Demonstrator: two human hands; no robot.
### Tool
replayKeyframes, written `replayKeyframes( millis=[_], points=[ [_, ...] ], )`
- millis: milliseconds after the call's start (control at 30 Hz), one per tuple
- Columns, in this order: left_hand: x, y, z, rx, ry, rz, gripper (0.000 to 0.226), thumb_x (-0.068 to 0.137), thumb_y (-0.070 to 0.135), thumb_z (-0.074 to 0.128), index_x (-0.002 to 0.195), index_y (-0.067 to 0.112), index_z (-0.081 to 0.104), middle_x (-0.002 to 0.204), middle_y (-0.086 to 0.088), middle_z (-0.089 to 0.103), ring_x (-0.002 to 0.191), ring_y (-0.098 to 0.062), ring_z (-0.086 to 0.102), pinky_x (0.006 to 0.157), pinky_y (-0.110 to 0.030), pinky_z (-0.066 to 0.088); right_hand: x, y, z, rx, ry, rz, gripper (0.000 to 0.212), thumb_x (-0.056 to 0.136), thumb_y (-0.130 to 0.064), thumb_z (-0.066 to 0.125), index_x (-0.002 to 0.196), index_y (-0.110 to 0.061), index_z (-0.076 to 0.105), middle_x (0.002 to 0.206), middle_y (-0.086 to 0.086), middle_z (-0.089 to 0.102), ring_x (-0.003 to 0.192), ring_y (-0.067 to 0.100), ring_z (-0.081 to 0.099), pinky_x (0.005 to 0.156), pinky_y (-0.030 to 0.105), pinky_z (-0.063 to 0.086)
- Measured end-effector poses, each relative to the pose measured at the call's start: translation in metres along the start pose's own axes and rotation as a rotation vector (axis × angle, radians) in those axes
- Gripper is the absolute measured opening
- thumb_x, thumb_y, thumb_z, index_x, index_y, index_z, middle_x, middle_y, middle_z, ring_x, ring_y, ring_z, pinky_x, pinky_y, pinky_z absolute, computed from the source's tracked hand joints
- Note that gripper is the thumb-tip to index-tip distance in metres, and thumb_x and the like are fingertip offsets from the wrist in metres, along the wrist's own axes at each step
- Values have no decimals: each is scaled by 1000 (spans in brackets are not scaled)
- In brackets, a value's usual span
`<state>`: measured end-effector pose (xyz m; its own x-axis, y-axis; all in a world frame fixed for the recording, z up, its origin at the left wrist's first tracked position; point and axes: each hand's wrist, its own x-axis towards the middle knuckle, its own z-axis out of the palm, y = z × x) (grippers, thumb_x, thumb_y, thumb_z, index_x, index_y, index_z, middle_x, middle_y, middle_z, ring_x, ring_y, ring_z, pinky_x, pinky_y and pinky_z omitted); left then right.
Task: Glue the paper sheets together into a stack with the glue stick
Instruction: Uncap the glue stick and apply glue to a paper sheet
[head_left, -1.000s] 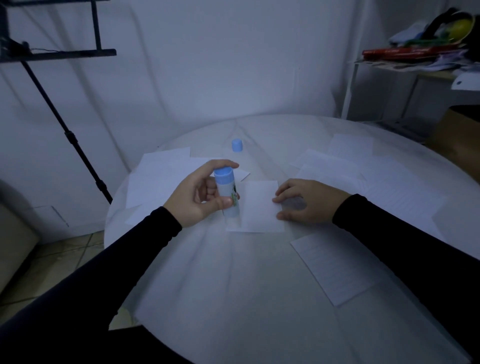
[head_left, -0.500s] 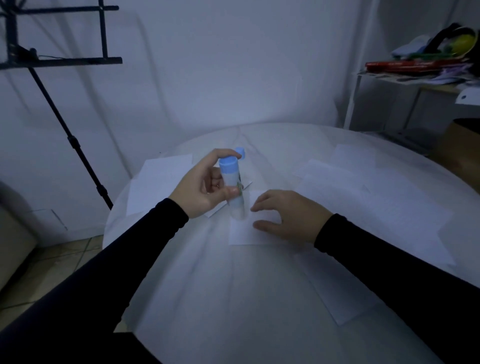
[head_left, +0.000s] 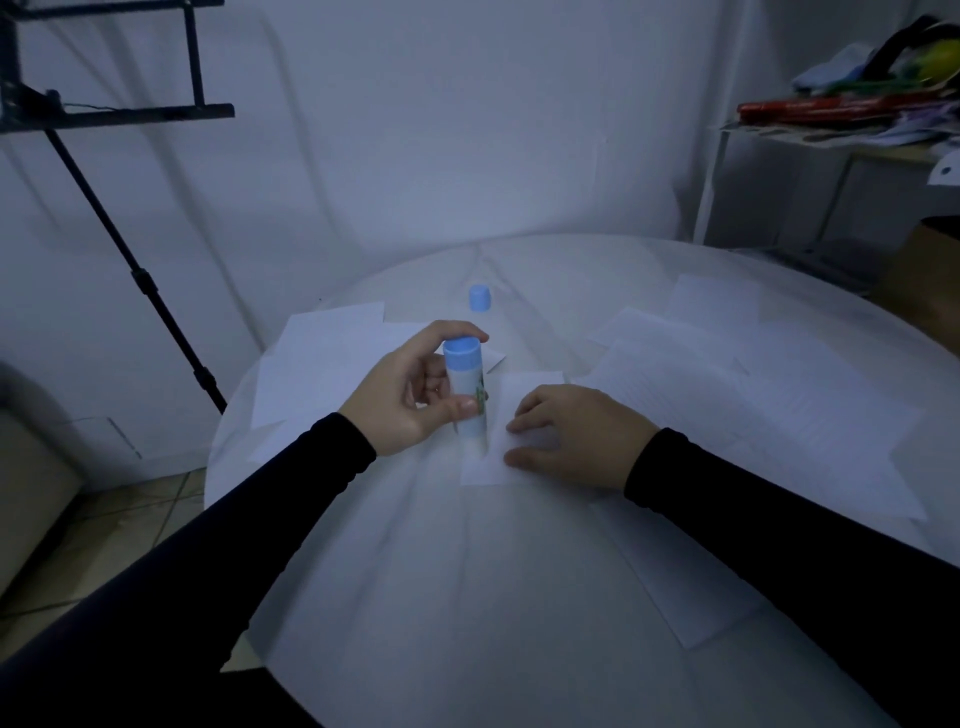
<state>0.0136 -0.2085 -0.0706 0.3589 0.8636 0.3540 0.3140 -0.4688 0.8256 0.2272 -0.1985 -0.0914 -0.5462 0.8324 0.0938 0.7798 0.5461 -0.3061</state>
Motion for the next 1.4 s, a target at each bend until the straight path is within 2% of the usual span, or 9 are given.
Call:
replayKeyframes(
  millis=[267, 733, 900, 967, 1067, 1133, 1233, 1300, 1400],
  points=[
    [22, -10, 0, 122, 26, 1, 49, 74, 33, 68, 117, 46, 48, 90, -33, 59, 84, -50, 58, 75, -62, 47, -2, -3, -4, -4, -32, -1, 46, 86, -52, 56, 123, -25, 62, 128, -9, 52, 119, 10, 48, 104, 36, 36],
    [58, -35, -9, 176, 106, -17, 50, 76, 35, 66, 120, 46, 46, 86, -35, 59, 82, -50, 59, 79, -63, 48, -1, -2, -1, 20, 1, -4, 45, 84, -53, 58, 119, -26, 64, 126, -10, 54, 116, 11, 51, 102, 35, 38],
    [60, -33, -13, 207, 202, 33, 48, 75, 36, 65, 118, 44, 45, 82, -28, 60, 70, -42, 54, 68, -53, 50, -1, 1, -3, 26, -21, -21, 42, 84, -48, 60, 120, -25, 64, 128, -11, 53, 119, 11, 50, 105, 34, 36],
    [59, -25, -17, 137, 279, 72, 47, 78, 30, 66, 118, 42, 45, 81, -31, 54, 65, -40, 48, 61, -45, 47, 0, 4, -9, 27, -89, -61, 37, 87, -35, 62, 122, -25, 62, 133, -12, 51, 124, 10, 47, 108, 31, 32],
    [56, -11, -20, 43, 319, 143, 47, 82, 11, 62, 120, 31, 43, 81, -30, 54, 61, -21, 50, 57, -24, 45, -2, 13, -22, 25, -193, -82, 36, 88, -11, 58, 121, -24, 63, 140, -10, 47, 131, 11, 41, 110, 28, 29],
    [52, -8, -18, 23, 290, 140, 47, 82, 8, 61, 121, 29, 43, 81, -31, 54, 64, -20, 50, 57, -21, 45, -2, 17, -25, 26, -85, -22, 34, 88, -10, 54, 117, -23, 65, 136, -7, 51, 126, 15, 47, 106, 29, 34],
    [48, -9, -9, 30, 223, 86, 48, 80, 12, 63, 118, 34, 45, 82, -35, 53, 64, -25, 46, 57, -28, 43, -6, 6, -21, -77, 107, 96, 33, 89, -37, 55, 118, -22, 63, 123, -1, 56, 115, 20, 53, 96, 31, 40],
    [46, -12, -1, 36, 178, 55, 49, 79, 14, 65, 118, 35, 45, 86, -37, 56, 63, -35, 46, 60, -36, 43, -7, -3, -15, -191, 36, 159, 48, 87, -53, 52, 122, -23, 61, 122, 2, 54, 115, 23, 50, 94, 34, 38],
    [45, -15, 8, 38, 131, 31, 49, 78, 24, 69, 119, 39, 46, 89, -36, 58, 78, -52, 56, 73, -59, 49, -9, -4, -16, -270, -66, 140, 48, 89, -54, 47, 127, -26, 56, 127, 2, 47, 119, 24, 41, 97, 38, 31]
  ],
)
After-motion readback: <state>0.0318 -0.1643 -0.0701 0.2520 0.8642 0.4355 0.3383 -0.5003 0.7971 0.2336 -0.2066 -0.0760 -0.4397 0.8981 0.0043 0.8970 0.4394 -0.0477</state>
